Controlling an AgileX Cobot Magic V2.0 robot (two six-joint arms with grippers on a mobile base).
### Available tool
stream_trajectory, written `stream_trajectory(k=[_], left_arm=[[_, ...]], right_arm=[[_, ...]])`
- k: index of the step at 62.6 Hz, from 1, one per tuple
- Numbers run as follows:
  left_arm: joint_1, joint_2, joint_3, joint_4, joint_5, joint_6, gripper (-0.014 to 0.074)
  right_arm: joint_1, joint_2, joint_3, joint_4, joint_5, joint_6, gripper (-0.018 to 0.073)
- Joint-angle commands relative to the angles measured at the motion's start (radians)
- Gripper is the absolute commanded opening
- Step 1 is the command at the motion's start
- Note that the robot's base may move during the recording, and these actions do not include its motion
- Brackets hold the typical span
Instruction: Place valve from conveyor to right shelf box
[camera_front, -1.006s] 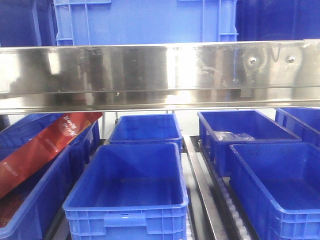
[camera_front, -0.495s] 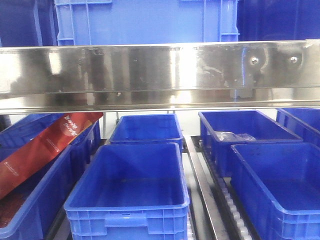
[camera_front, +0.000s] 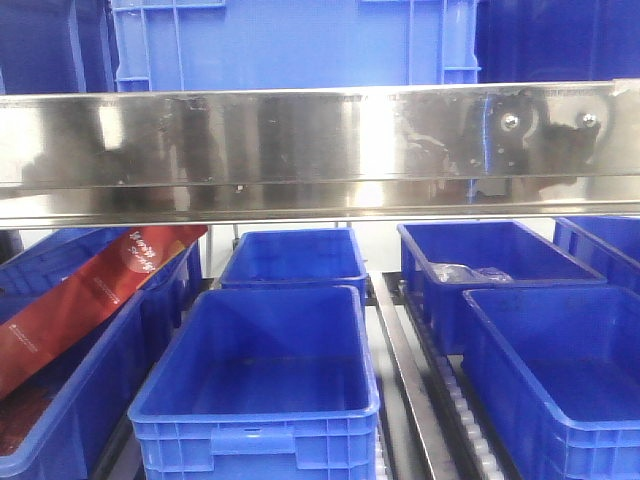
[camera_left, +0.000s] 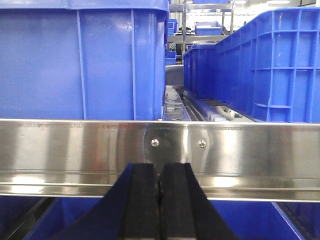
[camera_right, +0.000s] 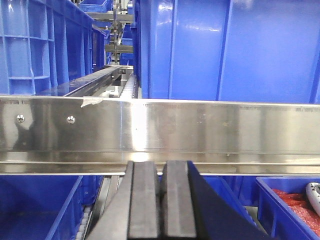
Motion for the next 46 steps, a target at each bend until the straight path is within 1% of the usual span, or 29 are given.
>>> stream_trajectory(k=[1, 46], left_arm=[[-0.004, -0.003, -0.003, -0.004, -0.018, -0.005, -0.0111], [-0.004, -0.003, -0.003, -0.004, -0.018, -0.005, -0.0111]], right_arm=[[-0.003, -0.005, 0.003, -0.01, -0.015, -0.003, -0.0162], [-0.003, -0.005, 0.003, -0.01, -0.015, -0.003, -0.0162]])
